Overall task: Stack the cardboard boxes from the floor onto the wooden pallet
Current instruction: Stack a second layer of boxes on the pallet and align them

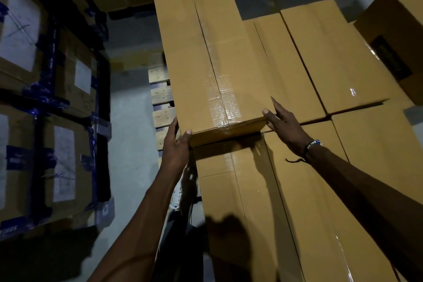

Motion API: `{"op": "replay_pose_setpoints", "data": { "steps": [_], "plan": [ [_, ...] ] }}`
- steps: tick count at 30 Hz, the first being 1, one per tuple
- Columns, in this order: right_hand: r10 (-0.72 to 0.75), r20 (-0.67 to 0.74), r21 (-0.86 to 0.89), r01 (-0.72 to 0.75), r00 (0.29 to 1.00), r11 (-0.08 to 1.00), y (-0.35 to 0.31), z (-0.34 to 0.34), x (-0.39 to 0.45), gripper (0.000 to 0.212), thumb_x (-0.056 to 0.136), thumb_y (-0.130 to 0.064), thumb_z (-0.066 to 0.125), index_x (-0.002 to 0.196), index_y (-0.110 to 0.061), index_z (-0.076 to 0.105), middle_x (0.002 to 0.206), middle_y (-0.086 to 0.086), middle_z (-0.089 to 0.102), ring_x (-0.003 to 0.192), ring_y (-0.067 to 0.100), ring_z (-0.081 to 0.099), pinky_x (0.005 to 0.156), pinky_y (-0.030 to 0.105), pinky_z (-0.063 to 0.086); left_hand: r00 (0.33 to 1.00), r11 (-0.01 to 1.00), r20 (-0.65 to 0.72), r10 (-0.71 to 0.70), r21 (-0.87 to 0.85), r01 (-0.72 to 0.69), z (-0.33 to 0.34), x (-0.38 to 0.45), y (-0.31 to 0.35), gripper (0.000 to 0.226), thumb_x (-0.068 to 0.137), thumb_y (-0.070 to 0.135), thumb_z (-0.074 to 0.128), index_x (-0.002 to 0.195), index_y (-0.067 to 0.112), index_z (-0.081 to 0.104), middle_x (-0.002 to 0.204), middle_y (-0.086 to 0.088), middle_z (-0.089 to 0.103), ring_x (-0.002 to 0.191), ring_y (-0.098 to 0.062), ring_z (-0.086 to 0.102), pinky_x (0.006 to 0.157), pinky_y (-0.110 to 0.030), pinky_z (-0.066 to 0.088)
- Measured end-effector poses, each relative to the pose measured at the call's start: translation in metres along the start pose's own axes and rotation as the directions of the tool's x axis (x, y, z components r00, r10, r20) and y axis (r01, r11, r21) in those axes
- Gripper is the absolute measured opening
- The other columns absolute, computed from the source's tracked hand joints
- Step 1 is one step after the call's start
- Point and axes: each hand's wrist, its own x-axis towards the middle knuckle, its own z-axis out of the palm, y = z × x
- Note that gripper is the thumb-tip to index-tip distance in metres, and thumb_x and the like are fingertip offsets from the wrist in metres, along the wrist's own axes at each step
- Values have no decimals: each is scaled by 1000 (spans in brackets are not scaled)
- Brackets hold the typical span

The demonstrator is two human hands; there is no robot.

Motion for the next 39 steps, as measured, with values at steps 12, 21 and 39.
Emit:
{"op": "replay_pose_setpoints", "data": {
  "steps": [12, 21, 39],
  "plan": [
    [-12, -200, -3, 12, 980, 1000, -35, -14, -62, 56, 101, -55, 53, 153, -35, 43, 158, -4, 44, 140, 19, 46, 115, 55, 41, 973, 980, -179, 145, 164, -116, -2, -50, 43, 46, 102, 20, 67, 147, 20, 58, 147, 0, 60, 135, -16, 56, 107, -24, 43],
    [-161, -126, 46, 168, 979, 985, -169, -76, -230, 55, 102, -59, 48, 150, -32, 50, 151, -9, 53, 133, 14, 54, 109, 46, 48, 929, 958, -235, 287, 59, -282, -24, -222, 152, 28, 103, 20, 65, 131, 21, 69, 126, 7, 71, 119, -4, 64, 107, -33, 52],
    [-225, -190, 229, 266, 956, 936, -210, -146, -600, 46, 106, -47, 44, 139, -21, 62, 135, -4, 67, 126, 14, 61, 106, 46, 50, 917, 929, -288, 275, -165, -331, -44, -583, 235, 13, 103, 25, 64, 115, 27, 70, 116, 4, 75, 100, -12, 73, 92, -48, 61]
  ]
}}
